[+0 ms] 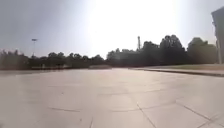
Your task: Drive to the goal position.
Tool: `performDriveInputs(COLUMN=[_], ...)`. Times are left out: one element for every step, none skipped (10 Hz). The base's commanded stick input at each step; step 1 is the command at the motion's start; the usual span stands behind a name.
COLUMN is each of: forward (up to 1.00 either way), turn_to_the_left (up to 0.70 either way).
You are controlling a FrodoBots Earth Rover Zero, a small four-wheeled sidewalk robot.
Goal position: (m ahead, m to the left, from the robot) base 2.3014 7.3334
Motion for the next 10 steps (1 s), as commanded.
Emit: performDriveInputs(forward=[0.7,0.7,0.7,0.7,0.7,0.7,0.7,0.7,0.7,0.7], turn_to_the_left=[0.0,0.0,0.0,0.0,0.0,0.0,0.0,0.0,0.0,0.0])
